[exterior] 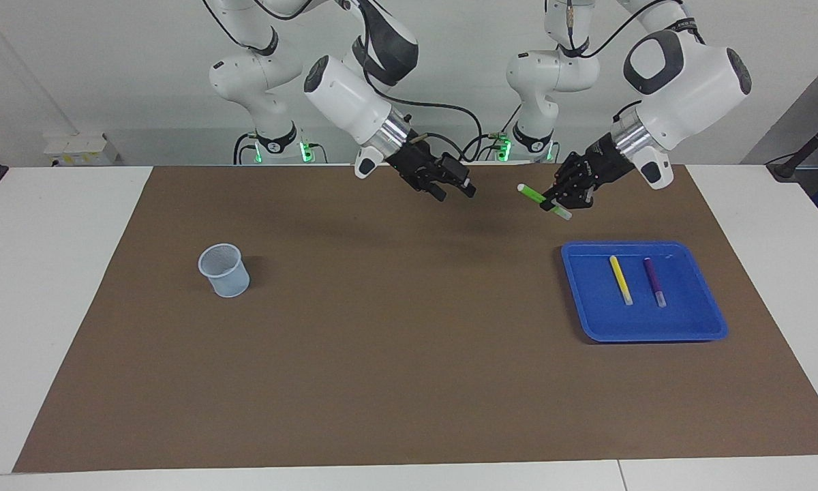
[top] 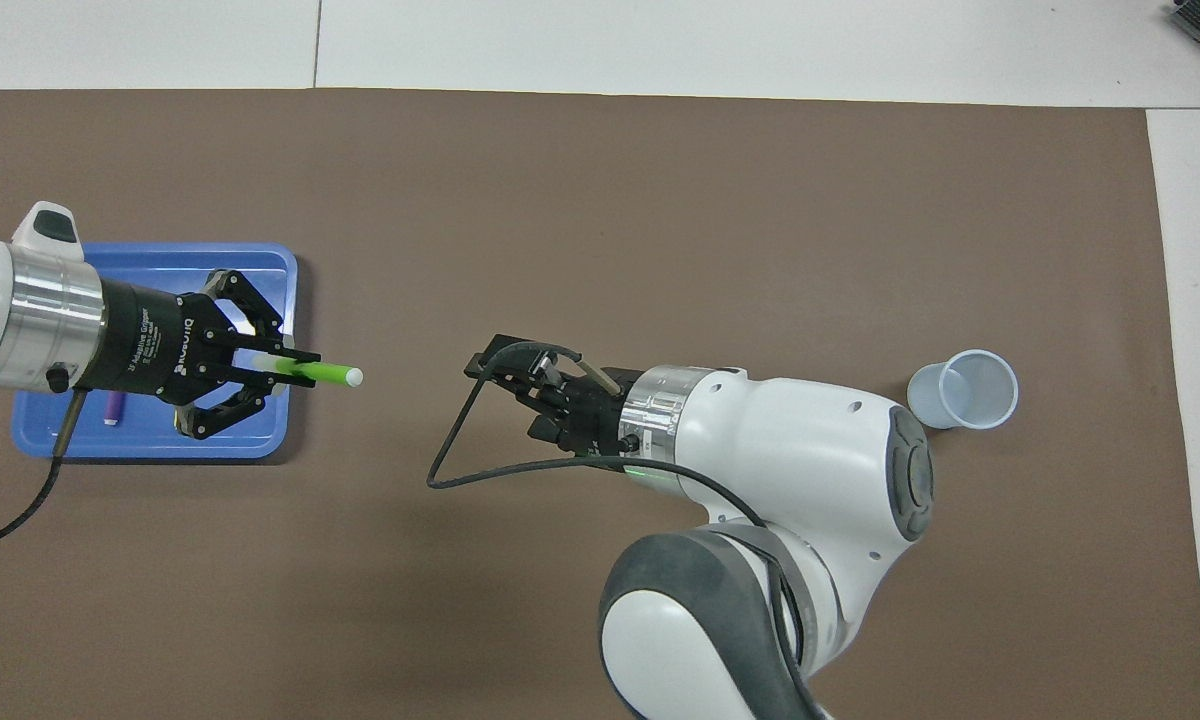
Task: Transfer and insert pens with both arms
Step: 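Lift the green pen with the left gripper while the right gripper approaches, then grasp the green pen tip with the right gripper from the left gripper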
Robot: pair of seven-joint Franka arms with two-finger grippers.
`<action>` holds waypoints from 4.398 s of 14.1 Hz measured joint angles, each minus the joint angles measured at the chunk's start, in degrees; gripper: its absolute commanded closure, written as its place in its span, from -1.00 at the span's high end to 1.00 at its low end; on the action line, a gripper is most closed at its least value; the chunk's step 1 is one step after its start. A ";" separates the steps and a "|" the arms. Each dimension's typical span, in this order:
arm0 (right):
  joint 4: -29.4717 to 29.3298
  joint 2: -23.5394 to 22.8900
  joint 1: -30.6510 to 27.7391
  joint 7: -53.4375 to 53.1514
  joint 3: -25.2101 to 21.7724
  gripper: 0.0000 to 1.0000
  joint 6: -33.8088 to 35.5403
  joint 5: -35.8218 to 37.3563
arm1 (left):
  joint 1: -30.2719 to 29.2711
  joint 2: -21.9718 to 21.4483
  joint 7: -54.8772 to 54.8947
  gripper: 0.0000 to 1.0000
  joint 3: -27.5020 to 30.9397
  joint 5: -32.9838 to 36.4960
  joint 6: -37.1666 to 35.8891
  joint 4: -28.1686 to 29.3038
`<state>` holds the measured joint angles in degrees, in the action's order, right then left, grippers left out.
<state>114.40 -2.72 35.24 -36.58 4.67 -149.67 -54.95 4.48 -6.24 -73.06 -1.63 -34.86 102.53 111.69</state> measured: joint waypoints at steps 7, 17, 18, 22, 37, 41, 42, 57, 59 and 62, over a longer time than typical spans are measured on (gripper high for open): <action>-2.33 -1.40 5.75 -9.32 0.05 1.00 -8.29 -0.18 | 1.62 -1.48 -2.81 -1.00 -0.17 -2.39 1.71 1.98; -4.77 -3.59 9.23 -10.03 0.78 0.83 -12.59 -0.18 | 2.84 -1.87 -5.71 -1.00 -0.16 -3.34 3.15 2.03; -4.89 -3.77 9.27 -10.03 0.77 0.73 -12.64 -0.18 | 2.84 -1.95 -5.78 -1.00 -0.16 -3.35 3.15 2.05; -5.42 -3.86 9.15 -10.03 0.45 0.27 -12.68 -0.18 | 2.95 -2.05 -6.04 -1.00 -0.18 -3.38 3.15 2.12; -8.56 -6.04 7.33 -9.97 0.20 -0.09 -12.72 -0.18 | 3.58 -2.37 -6.77 -1.00 -0.16 -3.39 3.15 2.16; -8.56 -6.14 7.33 -9.97 0.23 -0.09 -12.72 -0.18 | 3.58 -2.66 -6.86 -1.00 -0.16 -3.40 3.14 2.20; -8.56 -6.17 7.34 -9.97 0.25 -0.09 -12.72 -0.18 | 3.58 -2.72 -6.87 -1.00 -0.16 -3.40 3.14 2.22; -8.52 -6.26 7.40 -9.96 0.44 -1.00 -12.73 -0.18 | 3.58 -2.84 -6.83 -1.00 -0.04 -3.39 3.24 2.30; -8.52 -6.26 7.40 -9.96 0.44 -1.00 -12.73 -0.18 | 3.58 -2.84 -6.82 -1.00 -0.04 -3.39 3.24 2.30; -8.51 -6.29 7.39 -7.95 0.44 -1.00 -12.61 -0.18 | 3.58 -2.84 -6.82 0.14 -0.05 -3.39 3.24 2.31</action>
<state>105.89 -9.01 42.63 -44.53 5.11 -162.28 -55.13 8.05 -9.07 -79.88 -1.68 -38.26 105.77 114.00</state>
